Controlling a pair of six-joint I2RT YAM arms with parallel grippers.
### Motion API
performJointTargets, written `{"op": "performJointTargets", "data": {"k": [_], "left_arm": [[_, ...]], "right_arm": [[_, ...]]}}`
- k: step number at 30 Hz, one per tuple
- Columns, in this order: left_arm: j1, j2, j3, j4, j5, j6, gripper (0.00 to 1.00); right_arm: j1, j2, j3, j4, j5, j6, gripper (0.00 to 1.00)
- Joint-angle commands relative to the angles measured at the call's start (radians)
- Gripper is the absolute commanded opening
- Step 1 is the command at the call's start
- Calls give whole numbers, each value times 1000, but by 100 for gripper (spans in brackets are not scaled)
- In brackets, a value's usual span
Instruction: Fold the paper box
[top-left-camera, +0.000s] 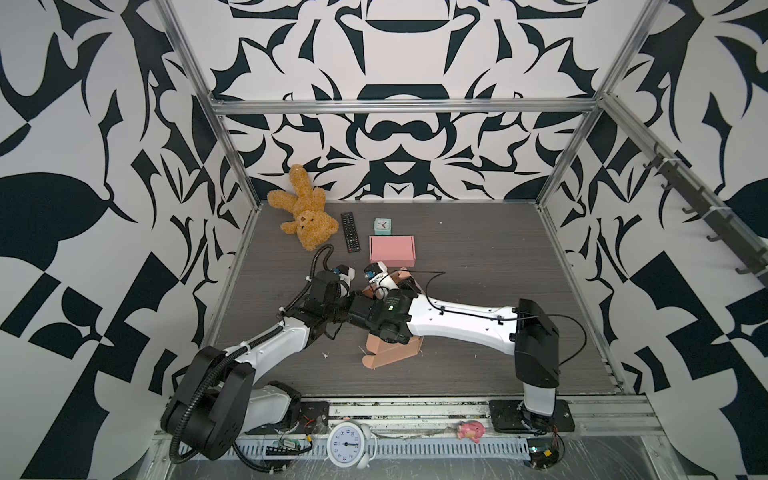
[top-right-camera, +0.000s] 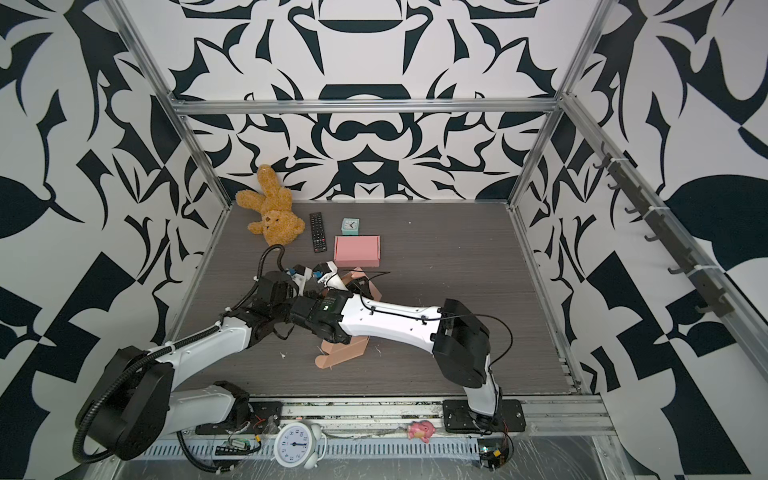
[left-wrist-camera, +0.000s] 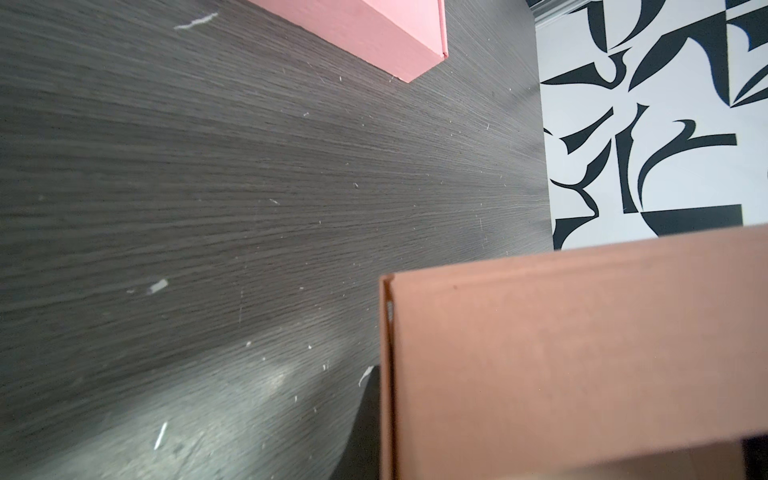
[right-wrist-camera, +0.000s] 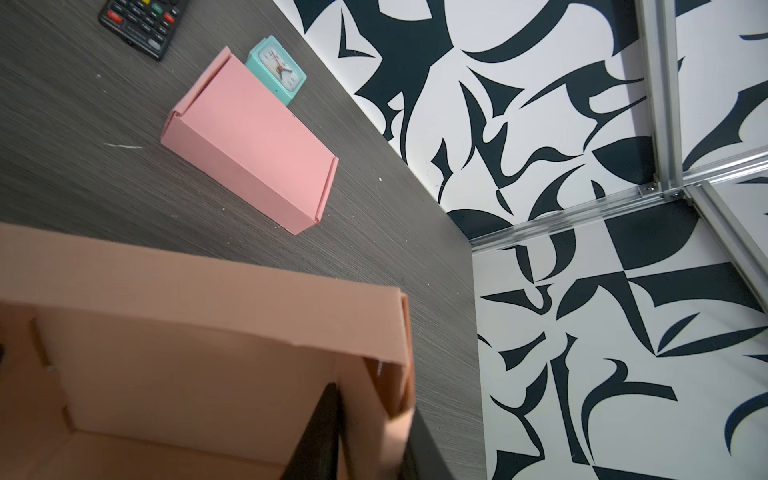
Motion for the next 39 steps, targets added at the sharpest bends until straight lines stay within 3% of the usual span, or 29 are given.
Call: {"op": "performJointTargets", "data": {"k": [1,11,17,32,39], "left_arm": [[-3,-20,32,61,51,-8,6],[-3,-33,30,62,56,-13,6],[-3,-43,28,57,49,-13,6],[-3,-27,35,46,14,-7,6],[-3,-22,42,5,-18,28,6]], "right_arm": [[0,0,42,-68,37,56,20],[-1,85,128,-186,68,127,5],[1,81,126,-185,68,134,5],[57,17,119,-141,70,131,28],[99,-145,-18,57,-20,44,53]]}}
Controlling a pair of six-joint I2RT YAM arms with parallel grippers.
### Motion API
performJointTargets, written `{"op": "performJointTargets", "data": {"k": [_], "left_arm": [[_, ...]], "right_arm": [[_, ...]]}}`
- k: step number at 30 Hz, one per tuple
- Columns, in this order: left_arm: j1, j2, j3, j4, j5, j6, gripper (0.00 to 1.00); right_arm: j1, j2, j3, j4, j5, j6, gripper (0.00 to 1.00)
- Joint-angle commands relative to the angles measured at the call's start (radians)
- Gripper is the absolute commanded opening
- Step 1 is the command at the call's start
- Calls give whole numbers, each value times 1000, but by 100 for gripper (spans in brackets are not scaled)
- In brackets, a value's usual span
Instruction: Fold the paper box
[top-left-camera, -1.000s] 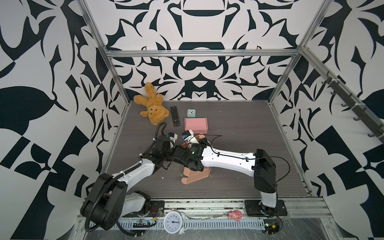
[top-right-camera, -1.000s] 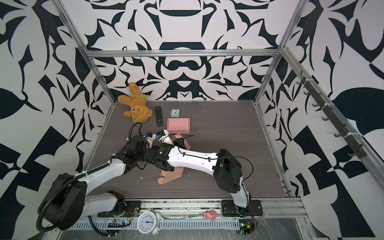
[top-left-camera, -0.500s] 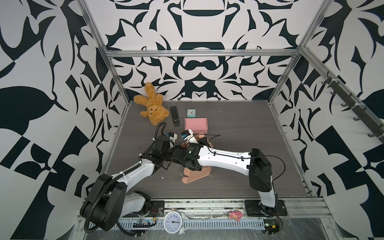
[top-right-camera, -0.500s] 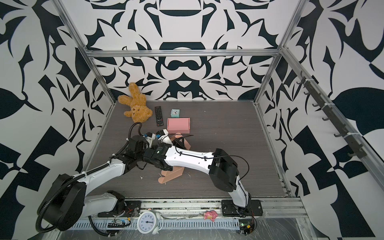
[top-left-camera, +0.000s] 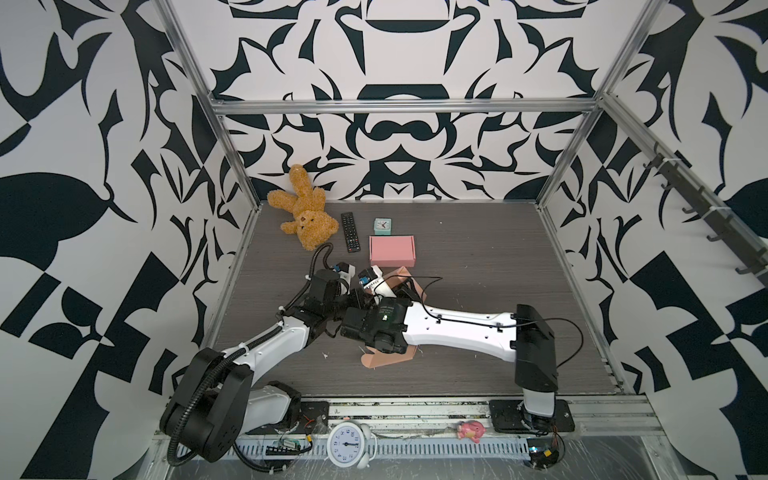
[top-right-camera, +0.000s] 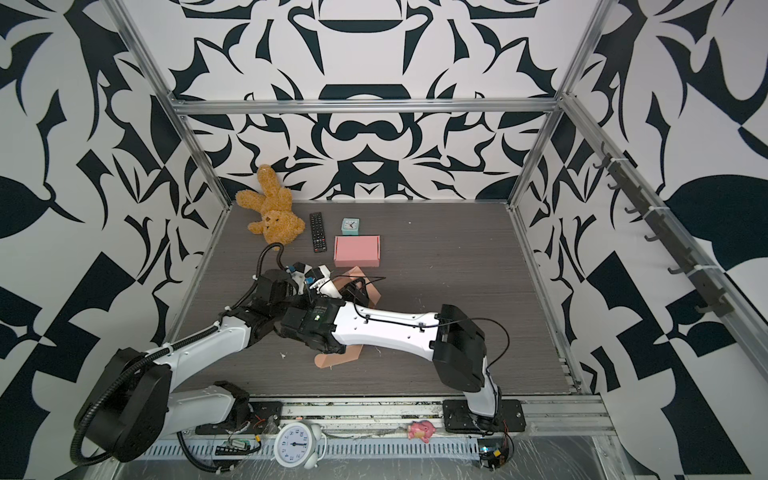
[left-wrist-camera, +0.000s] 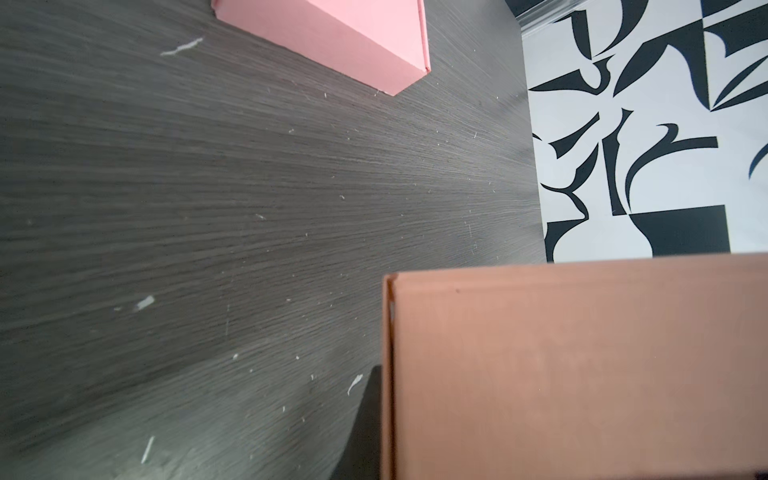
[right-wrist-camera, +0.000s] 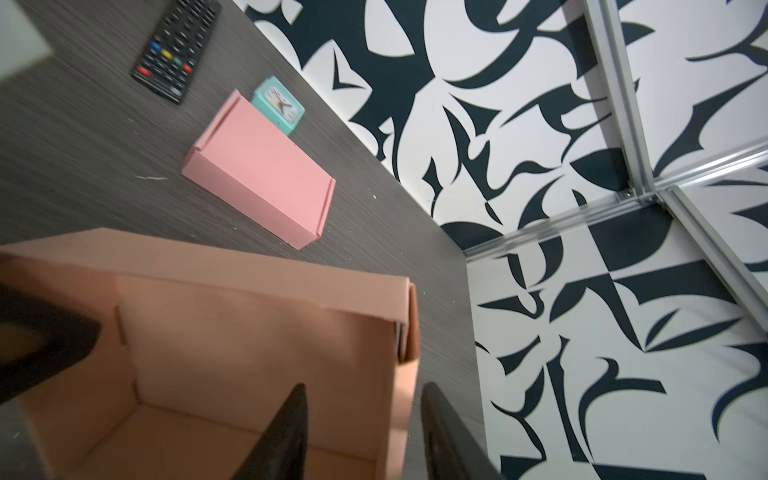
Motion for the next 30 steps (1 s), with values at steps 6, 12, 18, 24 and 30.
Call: {"op": "performJointTargets", "data": {"k": [6,12,18,24,30], "left_arm": [[-3,9,26,-24,-48,65,6],[-25,23,33,-32,-112,152,6],[-126,23,37,-23,-280,269,6],[-218,84,21,62,-386,343,7],[-261,155,15,169,-452,383,6]], "right_arm": [[12,-321,-214,352,-235,-137,63],[-80,-524,-408,556,-509,-154,65],[-208,-634,-533,645,-698,-150,65],[-301,-711,-626,698,-810,-137,65],[-368,-761,-732,757,-879,-100,65]]}}
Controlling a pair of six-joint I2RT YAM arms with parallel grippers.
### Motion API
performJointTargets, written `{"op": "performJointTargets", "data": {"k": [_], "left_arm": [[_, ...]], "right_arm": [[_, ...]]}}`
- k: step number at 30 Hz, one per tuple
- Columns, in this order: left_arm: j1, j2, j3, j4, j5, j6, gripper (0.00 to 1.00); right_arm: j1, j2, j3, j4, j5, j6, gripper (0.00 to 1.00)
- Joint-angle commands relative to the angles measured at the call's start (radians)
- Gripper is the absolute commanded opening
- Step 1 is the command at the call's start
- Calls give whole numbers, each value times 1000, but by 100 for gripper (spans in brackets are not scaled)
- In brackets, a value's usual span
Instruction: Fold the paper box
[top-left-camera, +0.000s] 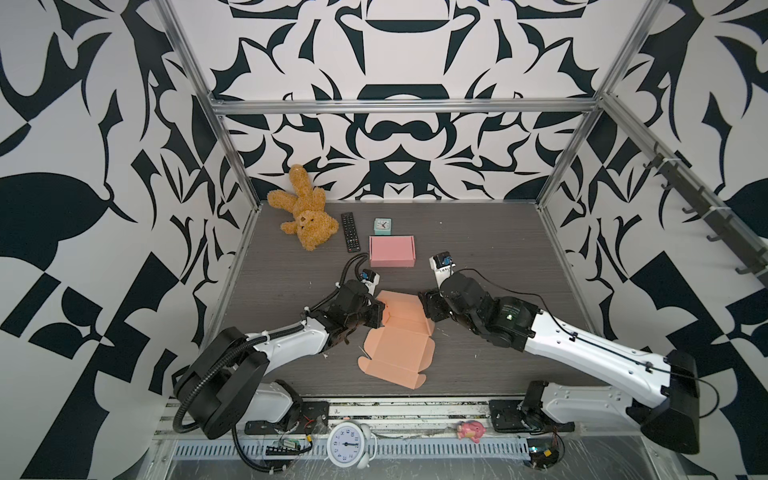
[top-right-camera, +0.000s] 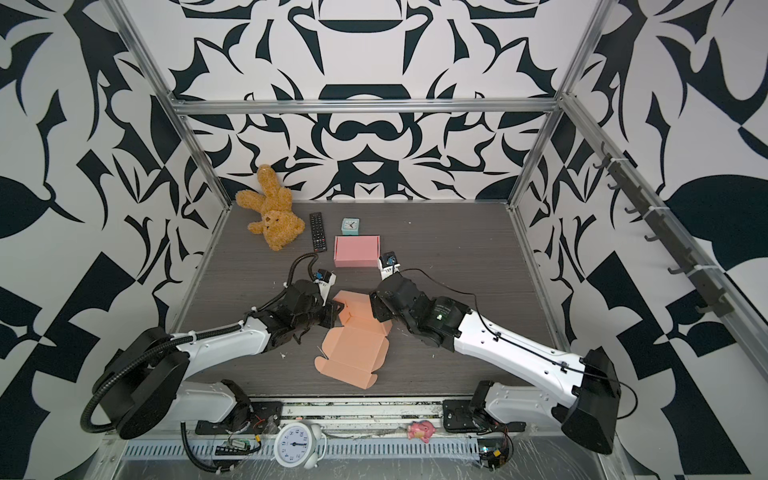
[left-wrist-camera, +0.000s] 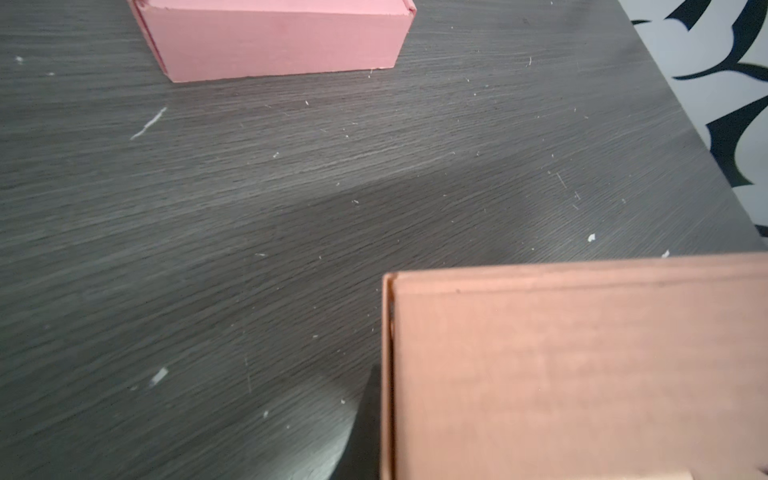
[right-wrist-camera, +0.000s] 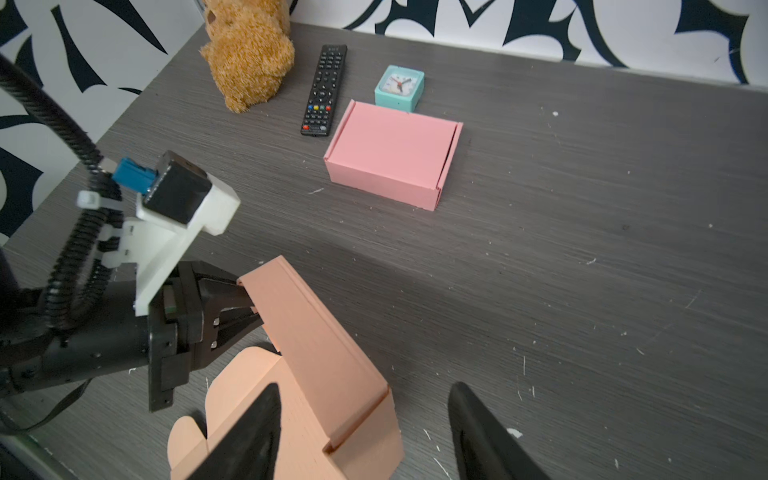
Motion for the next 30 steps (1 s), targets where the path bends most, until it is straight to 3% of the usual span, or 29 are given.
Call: {"op": "performJointTargets", "data": {"k": [1,8,15,30], "left_arm": [[-15,29,4,115,-69,51,7],[-41,68,-26,221,-116,83,6],[-74,90,-50,291,-167,117,6],[-123,152,-41,323,-259,145,7]], "right_arm": [[-31,-30,-44,68,-67,32,65],[-48,-34,-93,40,-26,43,64],[-71,-31,-134,93,-57,57,63],[-90,-12,-216,125,-40,87,61]]}}
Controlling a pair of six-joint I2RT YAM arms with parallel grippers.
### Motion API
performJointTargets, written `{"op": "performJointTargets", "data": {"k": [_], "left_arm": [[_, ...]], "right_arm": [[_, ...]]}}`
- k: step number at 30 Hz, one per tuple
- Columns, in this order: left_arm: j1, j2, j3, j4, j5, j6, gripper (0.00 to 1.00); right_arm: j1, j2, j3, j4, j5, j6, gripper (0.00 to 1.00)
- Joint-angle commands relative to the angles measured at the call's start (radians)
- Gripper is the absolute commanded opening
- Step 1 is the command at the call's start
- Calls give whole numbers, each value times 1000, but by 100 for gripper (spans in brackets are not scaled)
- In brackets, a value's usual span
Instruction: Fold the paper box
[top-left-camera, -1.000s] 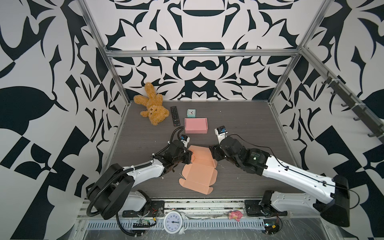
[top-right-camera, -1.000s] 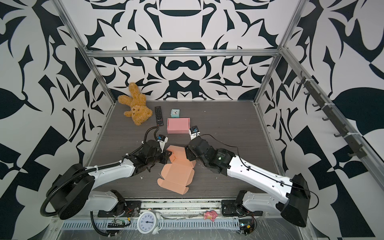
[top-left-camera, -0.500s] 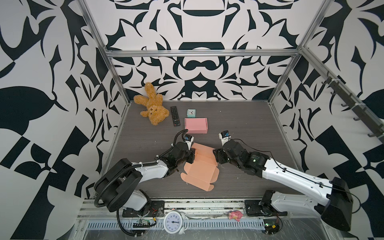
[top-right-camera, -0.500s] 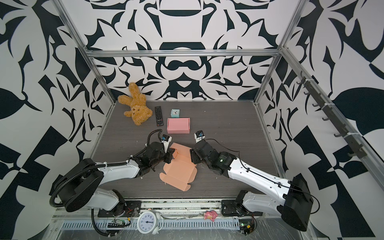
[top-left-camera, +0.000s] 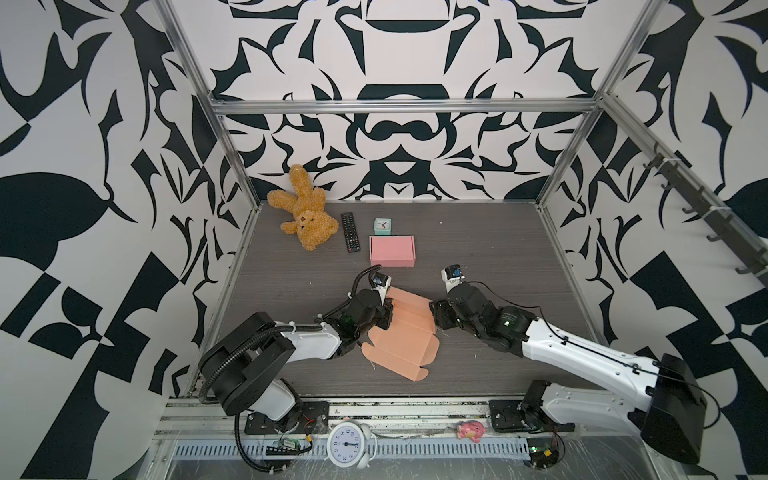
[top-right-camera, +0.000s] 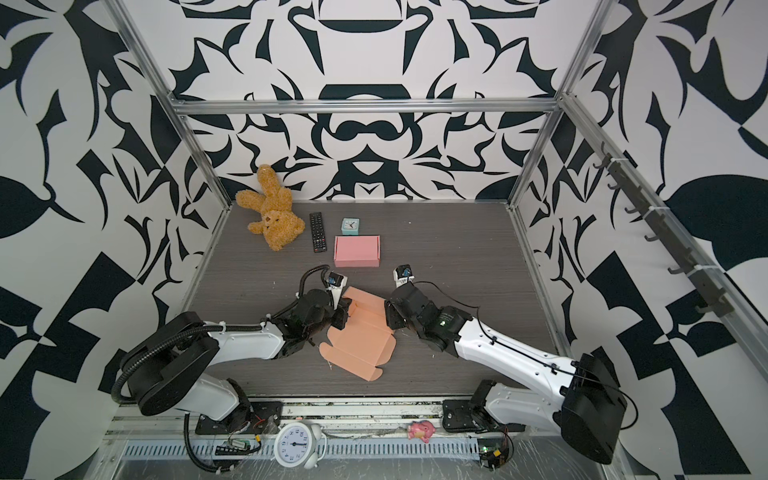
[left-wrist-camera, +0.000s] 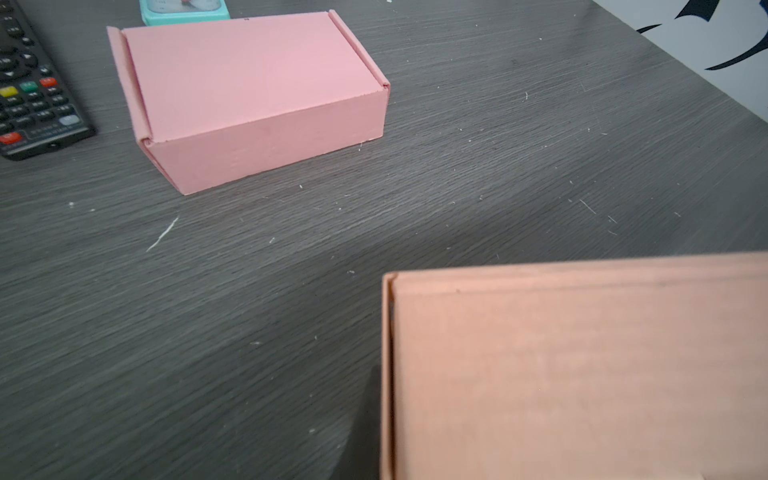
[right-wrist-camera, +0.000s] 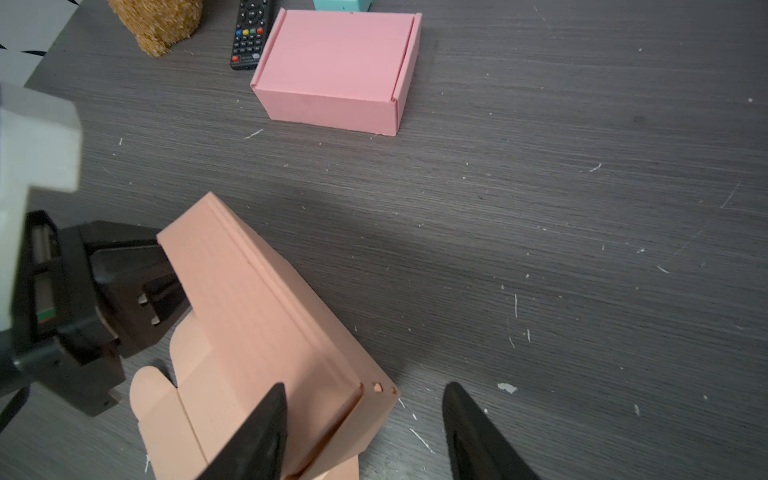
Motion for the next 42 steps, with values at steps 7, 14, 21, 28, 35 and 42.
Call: {"op": "performJointTargets", "data": {"k": [7,14,21,28,35,42], "left_arm": [[-25,48,-3,23,-65,23,7],[-31,82,-2,28,-99,11,9],[-47,94,0,29,-126,23,14],[-68,93,-8,37,-141,29,18],[-70,65,-40,61,-139,2,22],[-70,17,-76,66,-108,-35,24]], "right_arm": [[-7,7,-44,39,26,31,59],[-10,10,-86,45,28,43,59],[-10,-15,-105,40,33,49,58],[-11,-24,-90,32,36,49,58],[-11,-20,-64,22,26,51,57],[-10,-28,-19,-18,29,21,60]]}}
